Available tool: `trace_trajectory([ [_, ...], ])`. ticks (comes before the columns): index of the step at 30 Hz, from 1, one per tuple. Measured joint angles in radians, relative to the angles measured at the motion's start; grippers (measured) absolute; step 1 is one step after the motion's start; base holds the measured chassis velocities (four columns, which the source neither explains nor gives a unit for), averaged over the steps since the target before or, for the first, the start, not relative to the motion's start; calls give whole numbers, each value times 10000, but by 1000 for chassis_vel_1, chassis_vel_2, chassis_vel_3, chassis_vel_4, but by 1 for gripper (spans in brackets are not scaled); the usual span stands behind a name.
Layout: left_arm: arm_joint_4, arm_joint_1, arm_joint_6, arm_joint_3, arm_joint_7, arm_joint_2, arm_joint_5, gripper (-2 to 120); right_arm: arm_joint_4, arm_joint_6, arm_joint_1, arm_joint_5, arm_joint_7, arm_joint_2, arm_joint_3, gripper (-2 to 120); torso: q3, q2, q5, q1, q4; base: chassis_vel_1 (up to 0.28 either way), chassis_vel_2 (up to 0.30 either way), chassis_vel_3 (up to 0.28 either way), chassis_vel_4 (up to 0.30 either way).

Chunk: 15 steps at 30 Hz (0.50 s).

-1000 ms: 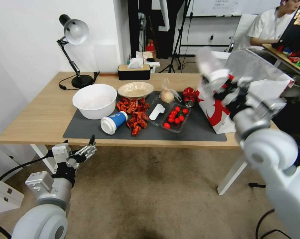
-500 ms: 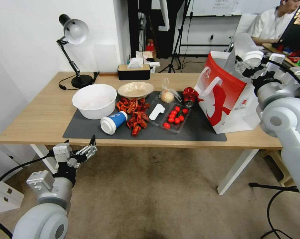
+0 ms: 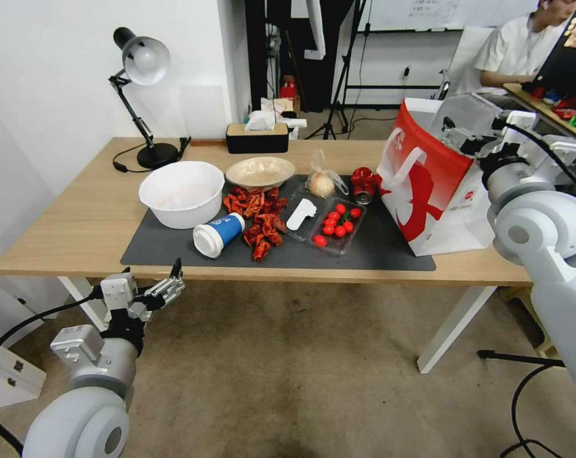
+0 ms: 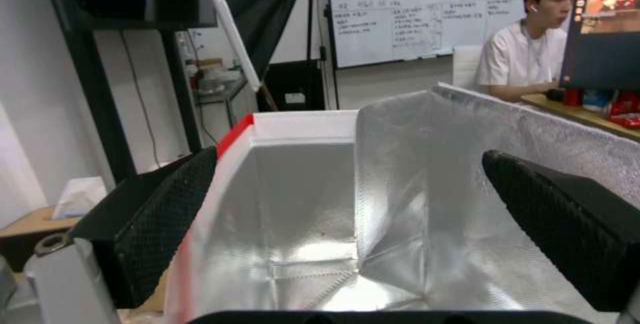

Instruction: Pick up the trash from the table and place it into the takeout bag.

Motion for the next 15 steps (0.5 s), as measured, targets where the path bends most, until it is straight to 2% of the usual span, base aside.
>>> trace_trajectory([
  [10,-39,-17,69,-45,29,-68,-159,100,597,17,-171,2,-227,-124,74,100,0,-1,0,0,1,0,0,0,0],
  [15,-80,15,72,-6,39,-101,-143,100,1431,465,-765,15,-932,-235,192,100,0,1,0,0,0,0,0,0,0],
])
